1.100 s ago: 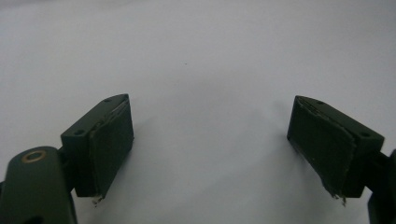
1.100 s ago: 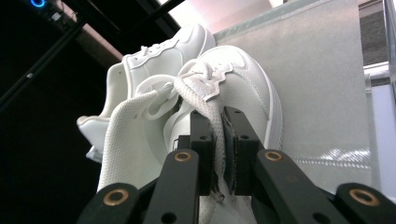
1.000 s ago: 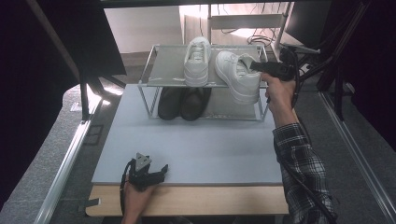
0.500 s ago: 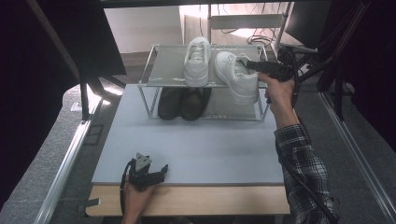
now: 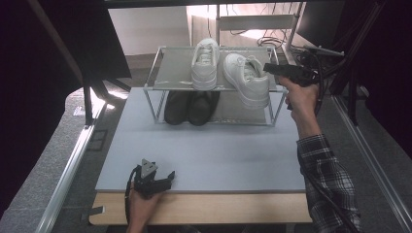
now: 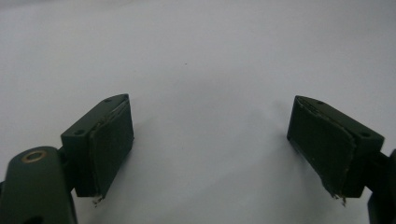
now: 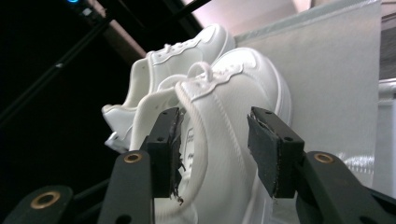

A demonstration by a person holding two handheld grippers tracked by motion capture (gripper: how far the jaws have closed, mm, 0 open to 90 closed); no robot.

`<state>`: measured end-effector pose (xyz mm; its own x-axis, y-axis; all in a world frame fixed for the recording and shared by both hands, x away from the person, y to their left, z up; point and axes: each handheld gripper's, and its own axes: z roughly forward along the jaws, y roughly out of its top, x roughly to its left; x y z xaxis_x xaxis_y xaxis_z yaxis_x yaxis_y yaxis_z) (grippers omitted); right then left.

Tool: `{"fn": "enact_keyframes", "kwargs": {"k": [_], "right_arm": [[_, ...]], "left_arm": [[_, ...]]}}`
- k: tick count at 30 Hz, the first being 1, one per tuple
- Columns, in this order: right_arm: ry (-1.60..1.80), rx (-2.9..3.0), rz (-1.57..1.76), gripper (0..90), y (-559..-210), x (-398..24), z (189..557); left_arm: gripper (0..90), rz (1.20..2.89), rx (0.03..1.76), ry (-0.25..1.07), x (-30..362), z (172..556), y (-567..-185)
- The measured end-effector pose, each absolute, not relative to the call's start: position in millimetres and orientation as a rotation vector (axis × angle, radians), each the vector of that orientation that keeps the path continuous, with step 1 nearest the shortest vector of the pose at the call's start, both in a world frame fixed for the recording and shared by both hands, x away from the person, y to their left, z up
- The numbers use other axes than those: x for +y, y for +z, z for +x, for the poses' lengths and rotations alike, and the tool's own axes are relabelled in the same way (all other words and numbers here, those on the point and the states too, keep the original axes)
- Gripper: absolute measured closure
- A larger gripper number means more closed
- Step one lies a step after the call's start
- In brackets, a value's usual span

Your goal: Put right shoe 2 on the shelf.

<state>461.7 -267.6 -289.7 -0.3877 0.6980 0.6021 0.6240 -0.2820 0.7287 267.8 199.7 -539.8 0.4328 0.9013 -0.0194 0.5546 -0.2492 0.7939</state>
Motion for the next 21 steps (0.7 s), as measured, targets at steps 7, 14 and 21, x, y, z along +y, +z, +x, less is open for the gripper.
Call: {"fn": "enact_keyframes", "kwargs": {"k": [7,14,21], "right_arm": [[1.792,1.874,1.646,62.4,-292,-276,445],[1.776,1.897,1.585,67.0,-297,-284,426],[1.824,1.918,1.538,82.3,-314,-289,404]], "left_arm": [[14.4,1.93,1.229,0.585,200,268,-540],[14.4,1.93,1.229,0.585,200,268,-540],[14.4,1.93,1.229,0.585,200,268,-540]]}}
